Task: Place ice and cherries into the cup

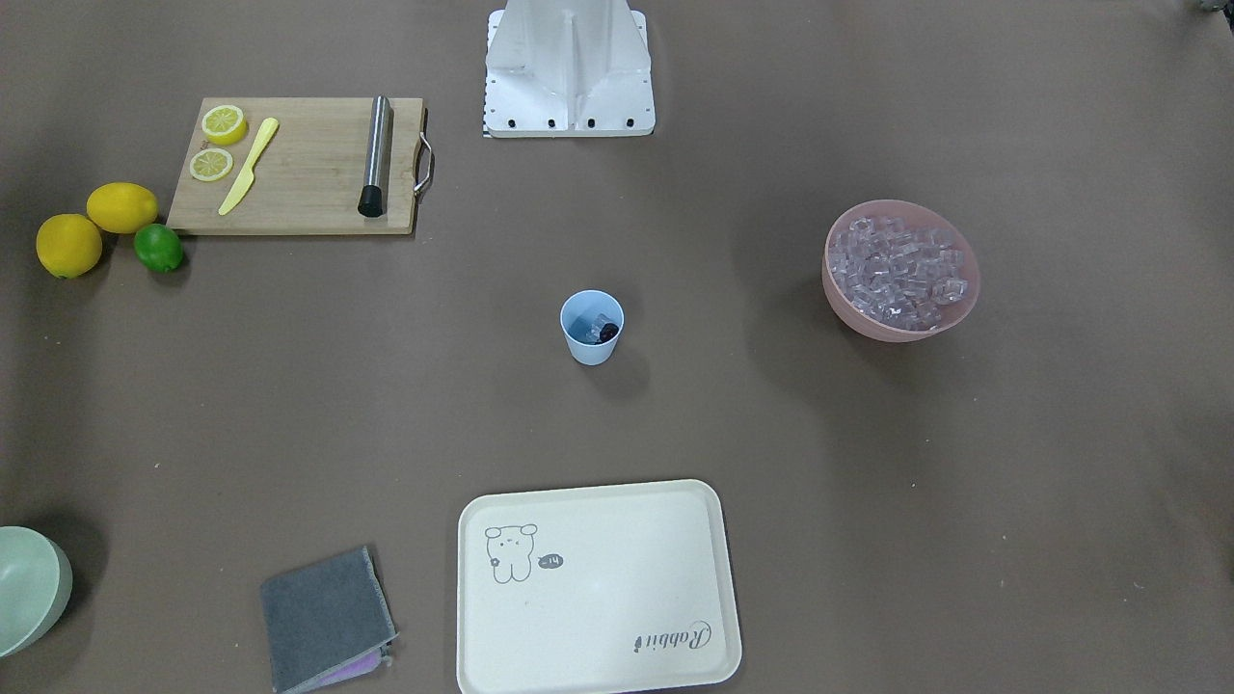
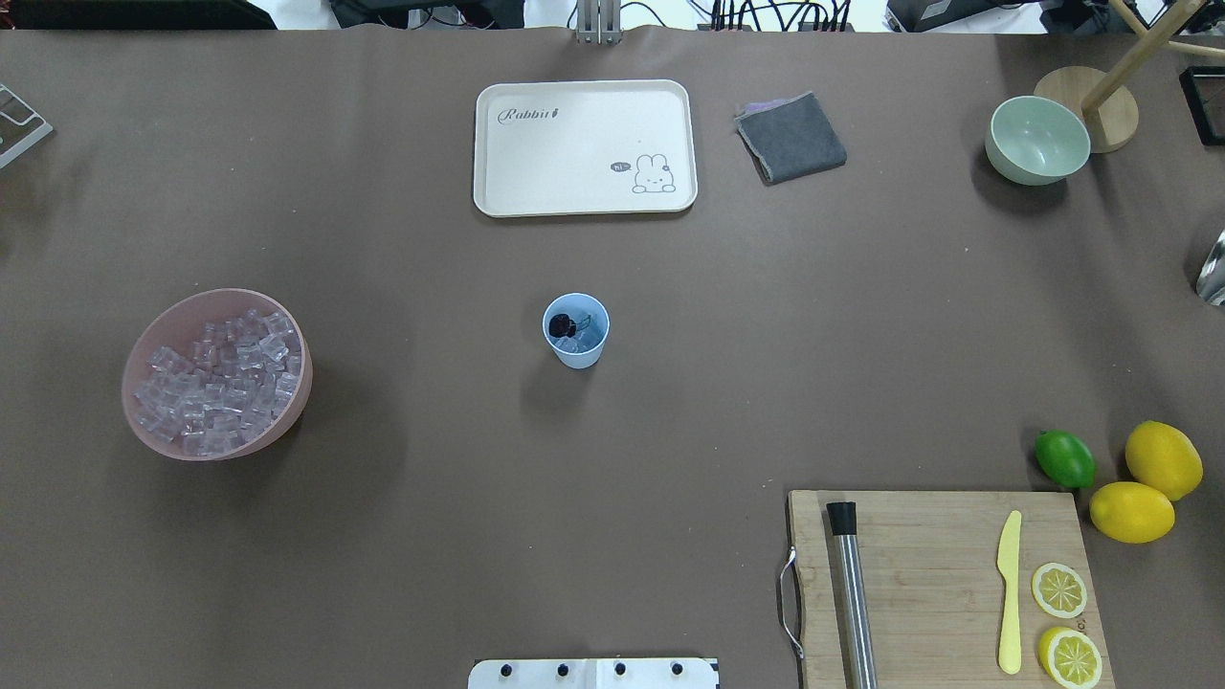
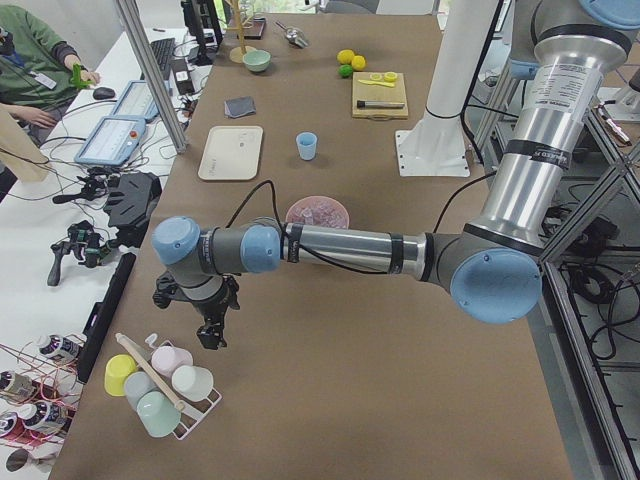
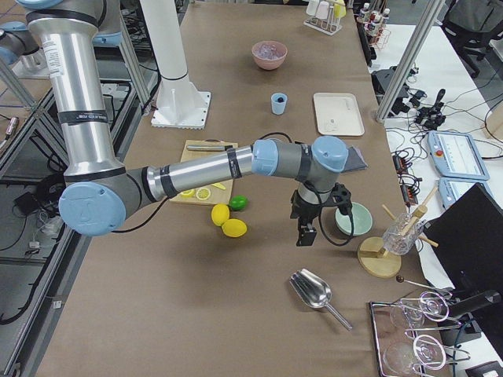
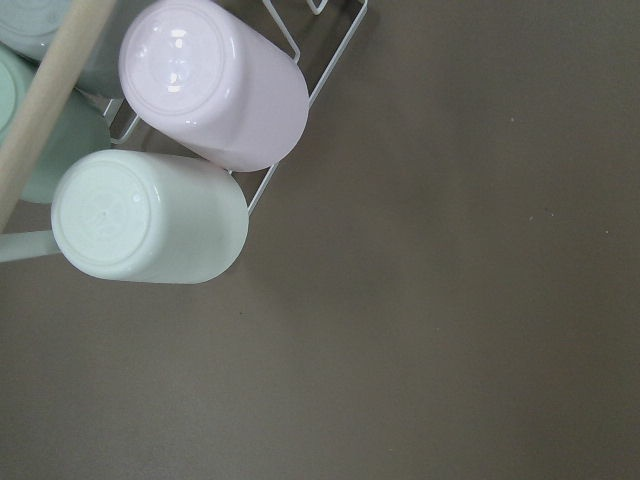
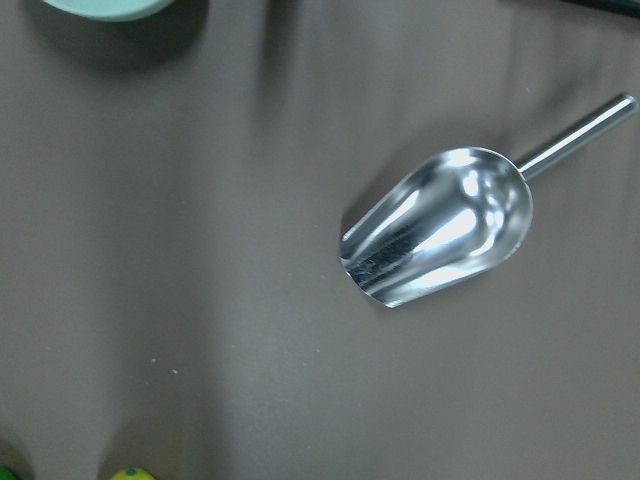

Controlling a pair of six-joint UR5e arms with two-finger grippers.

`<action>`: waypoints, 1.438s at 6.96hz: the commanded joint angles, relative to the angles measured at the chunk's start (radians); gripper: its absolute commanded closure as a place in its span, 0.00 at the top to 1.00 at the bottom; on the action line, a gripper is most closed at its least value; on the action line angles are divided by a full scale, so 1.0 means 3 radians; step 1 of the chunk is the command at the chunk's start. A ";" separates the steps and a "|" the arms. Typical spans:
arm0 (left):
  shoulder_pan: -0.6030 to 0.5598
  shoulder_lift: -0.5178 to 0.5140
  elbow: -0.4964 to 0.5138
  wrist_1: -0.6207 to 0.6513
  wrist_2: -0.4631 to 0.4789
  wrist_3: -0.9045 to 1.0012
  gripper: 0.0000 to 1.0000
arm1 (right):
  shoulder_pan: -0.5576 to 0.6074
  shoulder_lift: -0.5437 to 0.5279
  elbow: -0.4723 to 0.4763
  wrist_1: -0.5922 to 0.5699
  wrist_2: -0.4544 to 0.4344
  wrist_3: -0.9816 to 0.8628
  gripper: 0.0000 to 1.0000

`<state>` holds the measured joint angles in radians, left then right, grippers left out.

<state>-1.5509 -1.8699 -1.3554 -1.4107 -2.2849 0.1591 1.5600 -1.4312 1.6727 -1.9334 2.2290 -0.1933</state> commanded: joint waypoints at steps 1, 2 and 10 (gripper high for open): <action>-0.0005 0.0000 -0.0002 -0.0002 0.0003 -0.0014 0.98 | 0.0225 -0.0077 -0.0165 0.0002 -0.0076 -0.0056 1.00; -0.0005 0.0000 -0.0002 -0.0002 0.0003 -0.0024 0.98 | 0.0225 -0.0072 -0.0166 0.0002 -0.0295 -0.0076 1.00; -0.0041 -0.0005 -0.0007 -0.0007 -0.0002 -0.0024 0.98 | 0.0235 -0.0204 -0.0090 0.0099 -0.0108 0.0497 1.00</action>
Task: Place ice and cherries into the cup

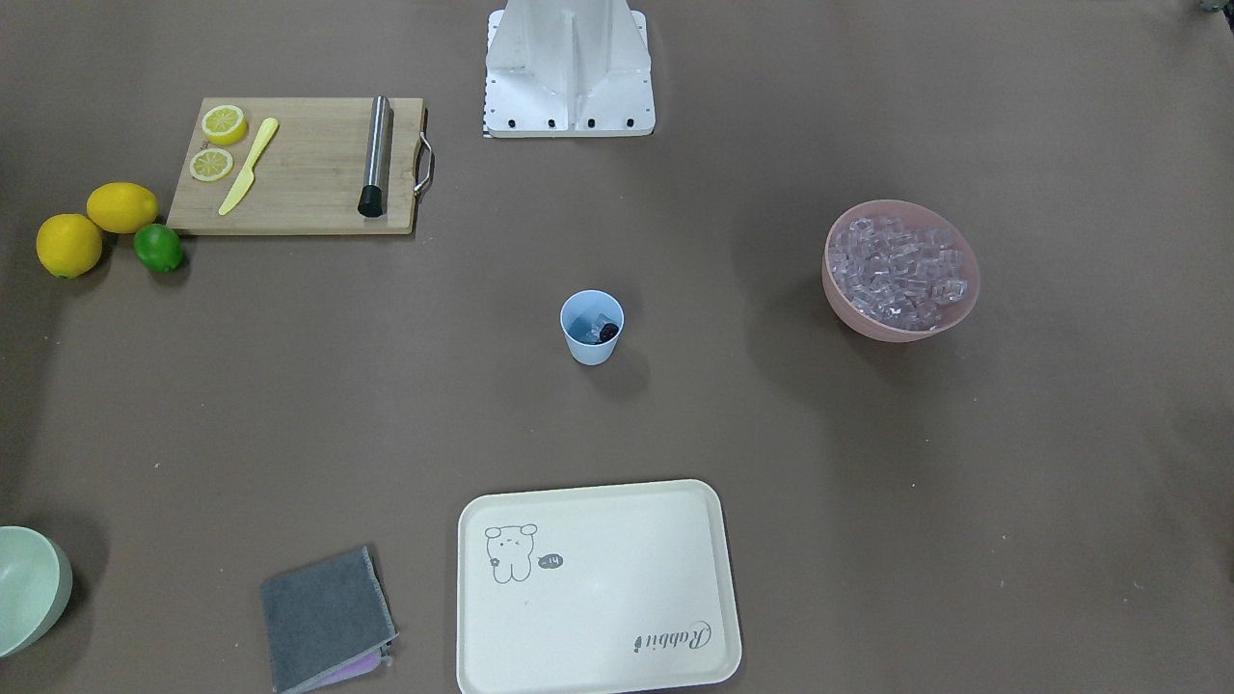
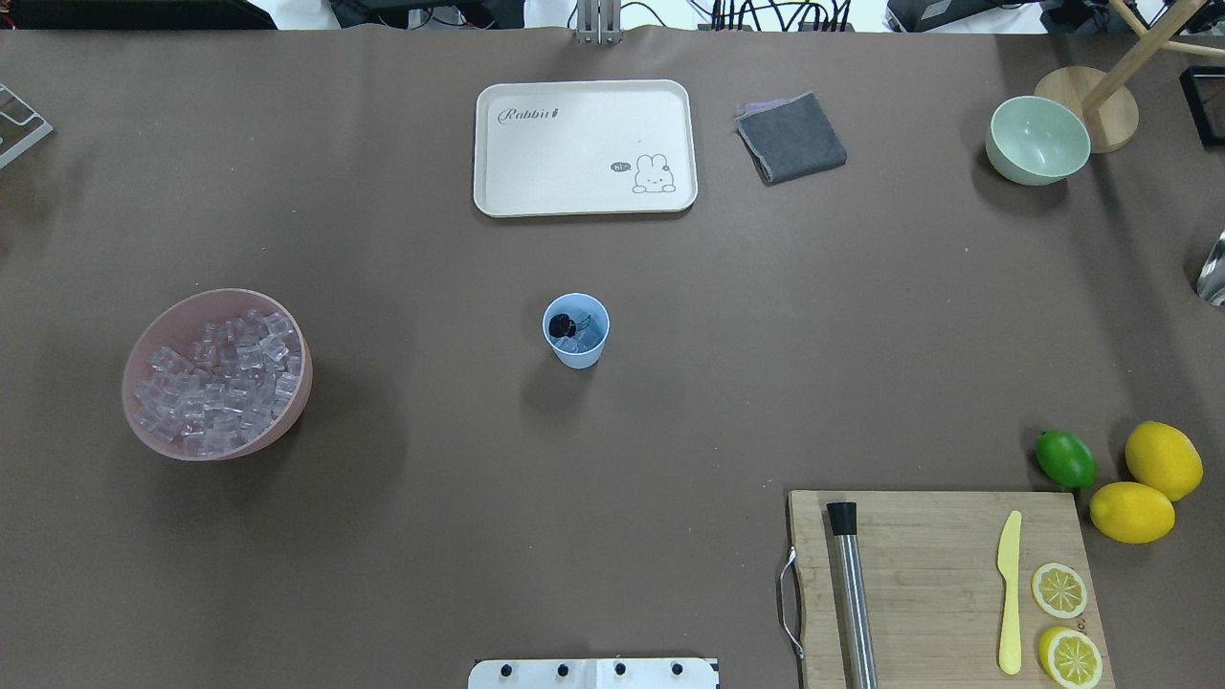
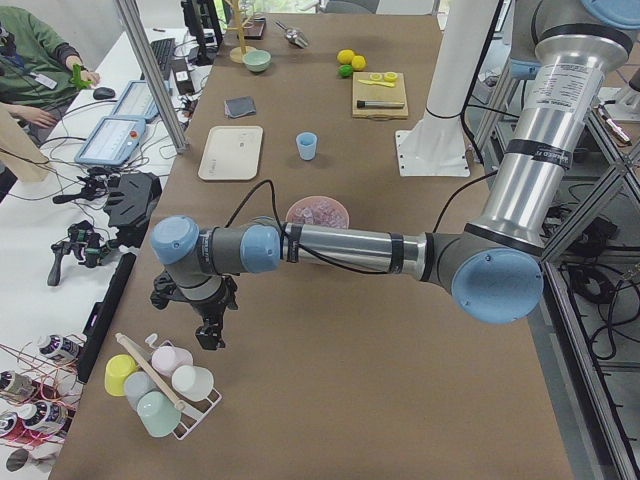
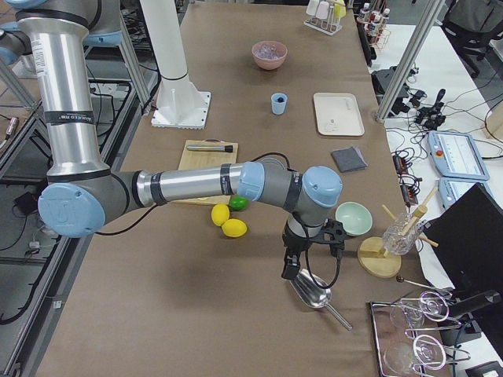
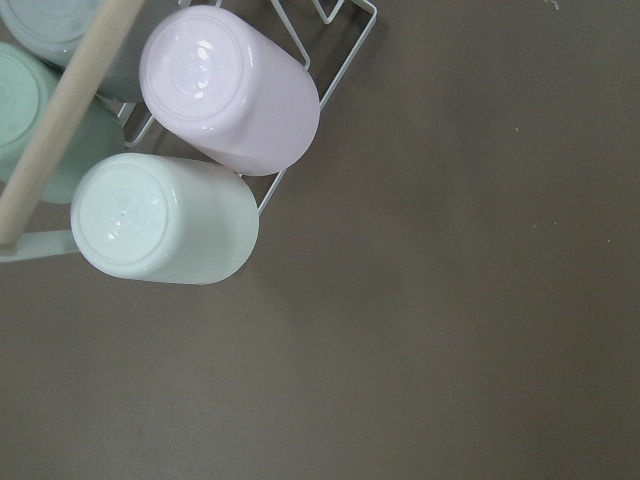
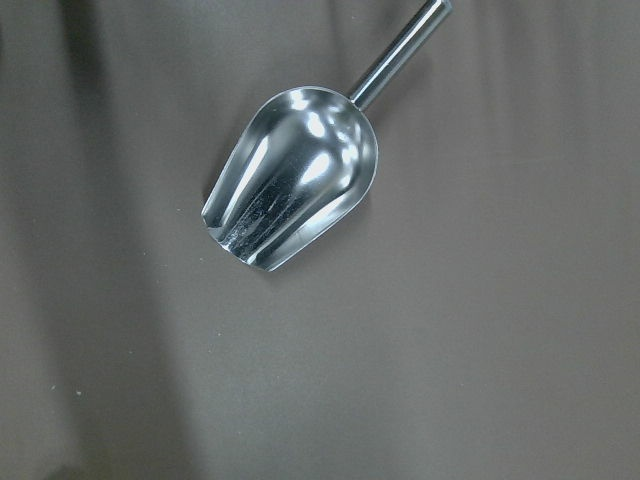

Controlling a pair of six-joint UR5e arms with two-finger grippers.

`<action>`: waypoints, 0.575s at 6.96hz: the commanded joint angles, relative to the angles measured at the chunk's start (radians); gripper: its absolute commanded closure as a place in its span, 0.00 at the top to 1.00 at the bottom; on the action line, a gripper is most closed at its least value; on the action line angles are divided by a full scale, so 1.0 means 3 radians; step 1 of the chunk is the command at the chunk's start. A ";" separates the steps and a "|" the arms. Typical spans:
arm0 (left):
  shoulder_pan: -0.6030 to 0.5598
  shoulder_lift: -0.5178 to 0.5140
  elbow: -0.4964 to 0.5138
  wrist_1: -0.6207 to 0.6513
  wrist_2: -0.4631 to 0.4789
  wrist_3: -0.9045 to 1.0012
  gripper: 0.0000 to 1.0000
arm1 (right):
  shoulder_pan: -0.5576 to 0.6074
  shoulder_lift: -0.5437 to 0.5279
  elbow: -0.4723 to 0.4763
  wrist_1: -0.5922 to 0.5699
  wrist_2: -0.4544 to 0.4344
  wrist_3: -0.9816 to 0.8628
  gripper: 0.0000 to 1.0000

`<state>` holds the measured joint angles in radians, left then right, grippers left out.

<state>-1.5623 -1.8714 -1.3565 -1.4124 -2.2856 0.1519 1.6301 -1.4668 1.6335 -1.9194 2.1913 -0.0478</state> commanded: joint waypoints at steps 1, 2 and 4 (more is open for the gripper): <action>-0.0003 0.0005 0.0002 -0.0006 0.0000 0.0000 0.98 | 0.0002 -0.0147 -0.0019 0.0280 0.0028 -0.0414 1.00; -0.0003 0.0005 -0.0003 -0.0006 0.0000 0.0000 0.98 | -0.0003 -0.0188 -0.0055 0.0323 0.0028 -0.0565 1.00; -0.0008 0.0005 -0.0024 -0.0006 0.0000 0.0000 0.98 | -0.0003 -0.0178 -0.0045 0.0375 0.0033 -0.0562 1.00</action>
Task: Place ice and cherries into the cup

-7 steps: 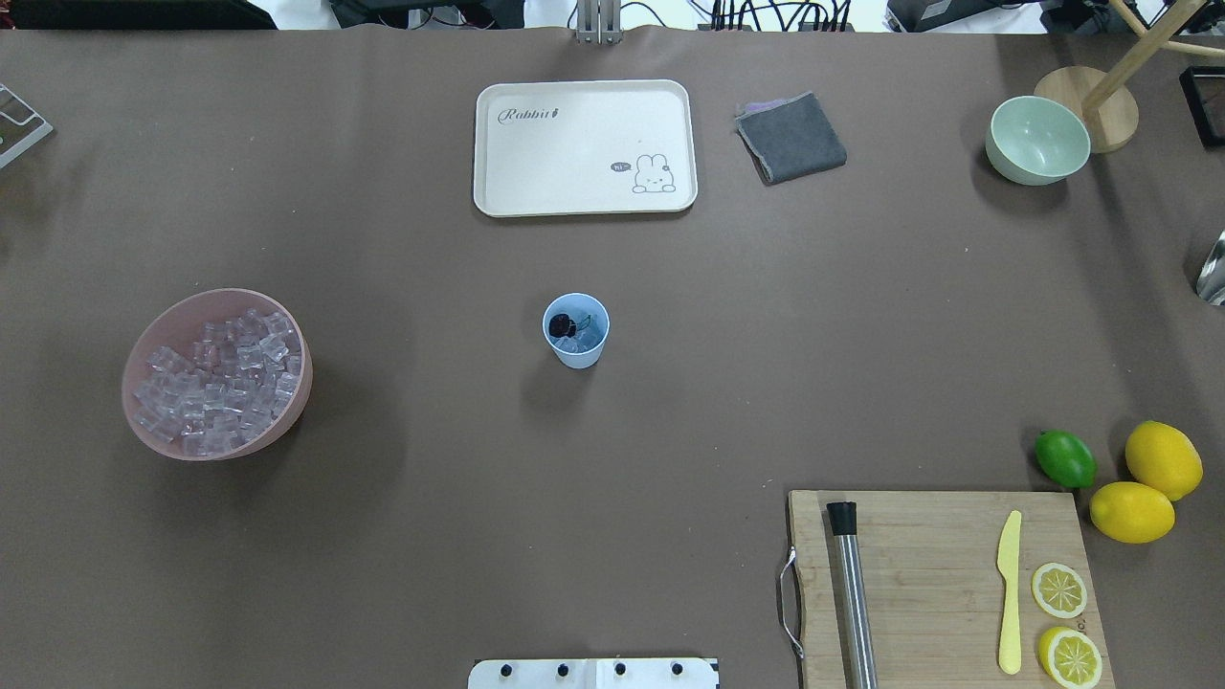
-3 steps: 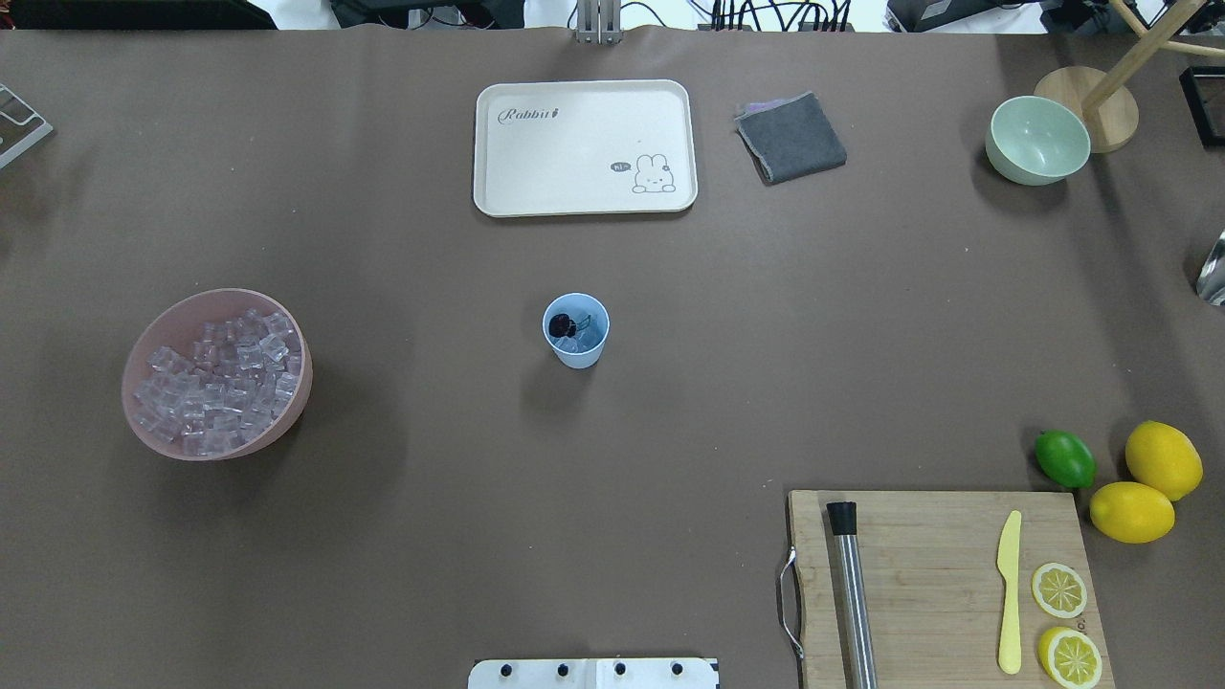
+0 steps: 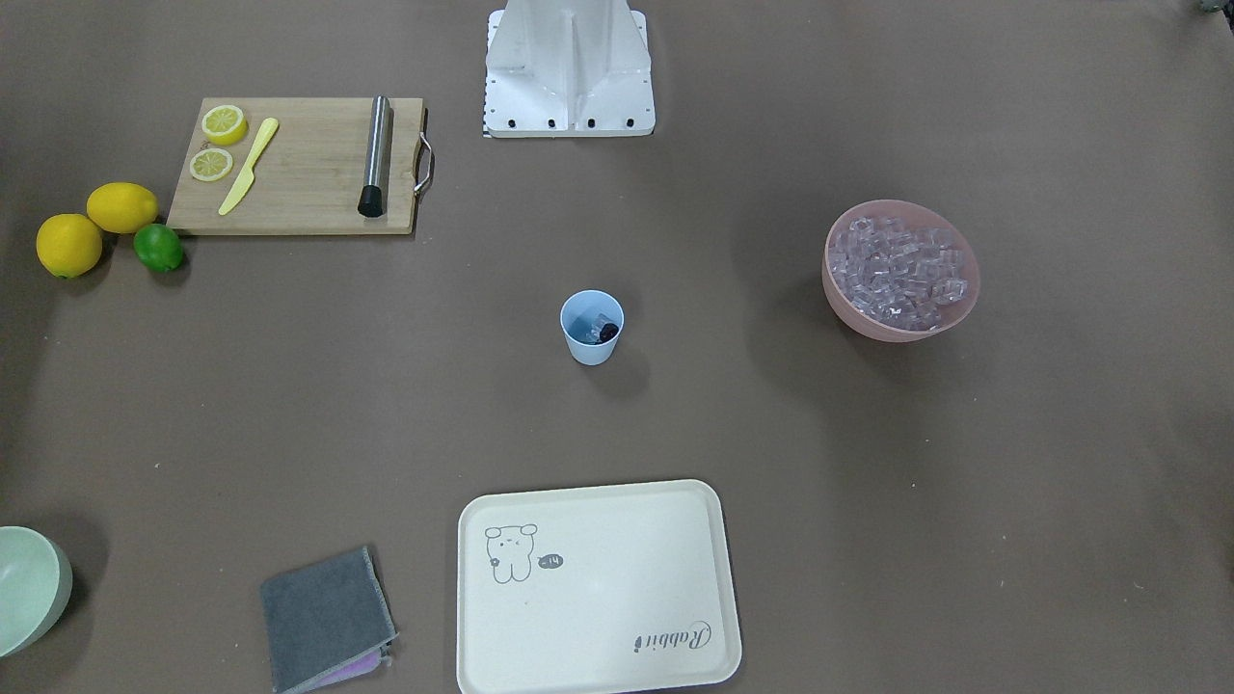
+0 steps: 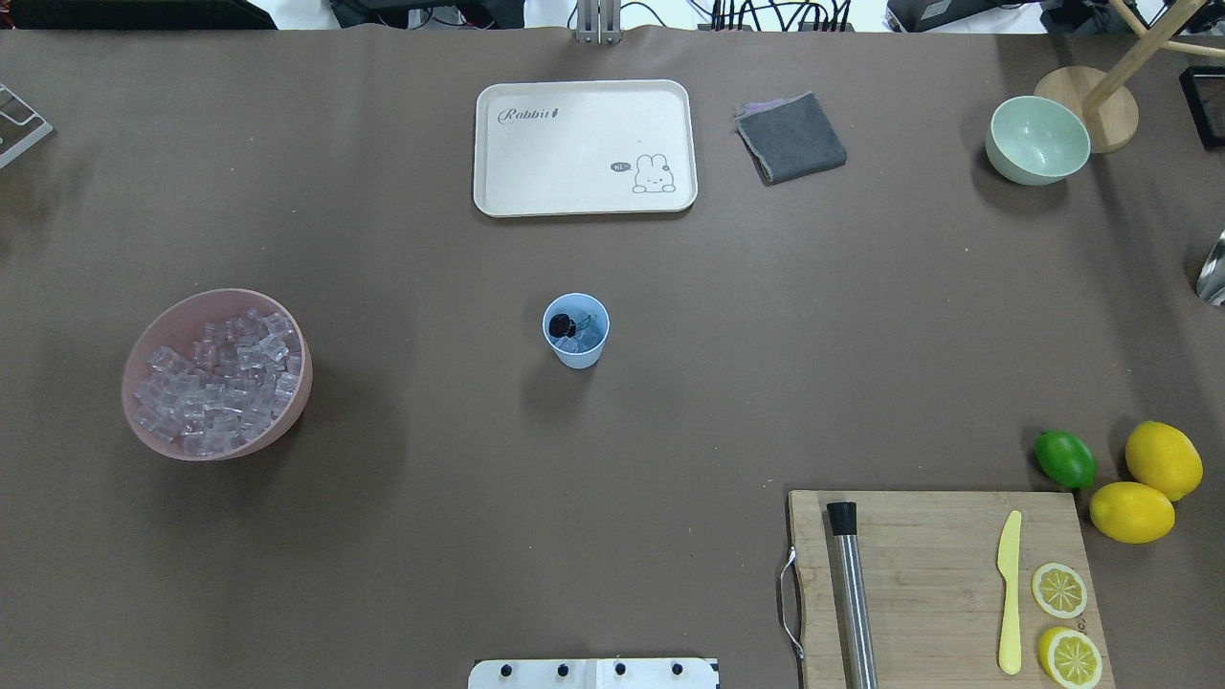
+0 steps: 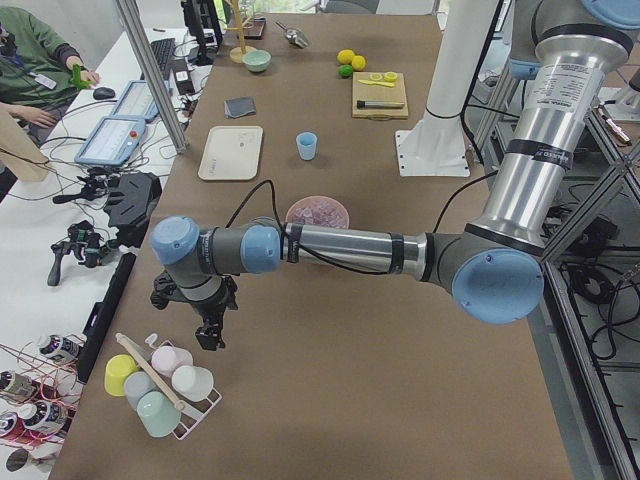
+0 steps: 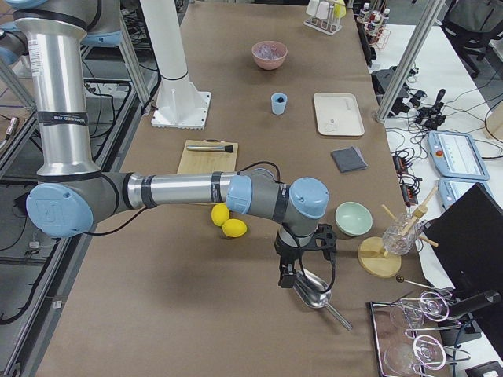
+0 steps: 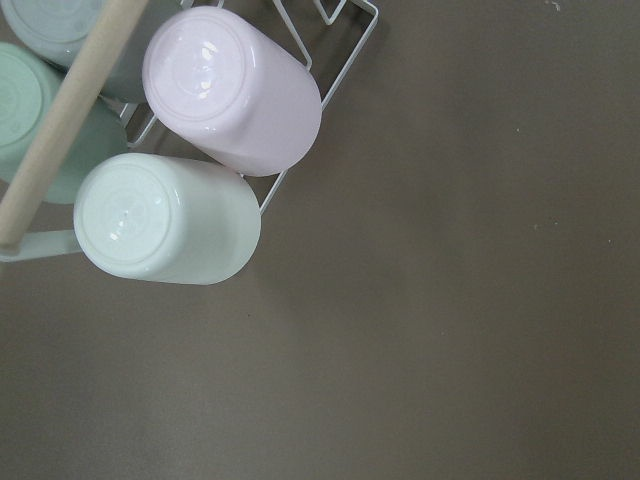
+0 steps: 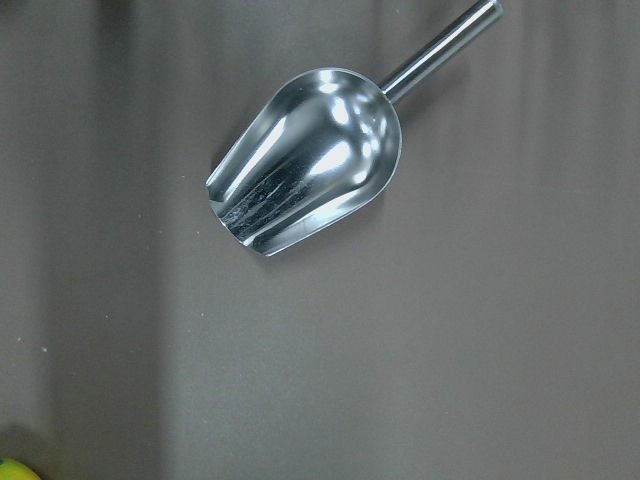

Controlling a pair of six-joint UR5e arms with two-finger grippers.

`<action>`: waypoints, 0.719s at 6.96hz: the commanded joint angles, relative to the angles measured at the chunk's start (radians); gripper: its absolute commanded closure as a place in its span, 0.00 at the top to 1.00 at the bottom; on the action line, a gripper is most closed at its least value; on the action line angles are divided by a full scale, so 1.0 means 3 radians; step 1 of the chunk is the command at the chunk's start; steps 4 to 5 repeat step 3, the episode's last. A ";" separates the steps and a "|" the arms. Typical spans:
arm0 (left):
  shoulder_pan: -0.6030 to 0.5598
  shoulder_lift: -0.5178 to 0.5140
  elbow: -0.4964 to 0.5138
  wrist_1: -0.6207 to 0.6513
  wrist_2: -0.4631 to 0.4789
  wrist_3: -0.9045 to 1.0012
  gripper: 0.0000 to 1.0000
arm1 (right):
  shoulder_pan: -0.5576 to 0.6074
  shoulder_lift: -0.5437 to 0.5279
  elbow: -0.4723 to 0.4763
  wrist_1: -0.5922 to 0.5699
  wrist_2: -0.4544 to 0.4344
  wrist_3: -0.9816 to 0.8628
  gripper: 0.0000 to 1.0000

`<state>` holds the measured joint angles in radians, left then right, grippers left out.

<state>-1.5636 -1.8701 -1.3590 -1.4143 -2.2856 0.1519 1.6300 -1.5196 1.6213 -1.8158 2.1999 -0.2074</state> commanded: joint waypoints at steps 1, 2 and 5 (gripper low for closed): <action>-0.0003 0.0001 -0.0021 0.0000 0.0000 0.0000 0.98 | -0.0003 0.0003 0.0000 0.0029 0.0004 -0.0030 1.00; -0.0003 0.0001 -0.0021 0.0000 0.0000 0.0000 0.98 | -0.0003 0.0003 -0.0010 0.0029 0.0004 -0.0025 1.00; -0.0003 -0.0004 -0.0021 0.0000 0.0000 0.0000 0.98 | -0.0003 0.0023 0.0005 0.0029 0.0004 -0.0025 1.00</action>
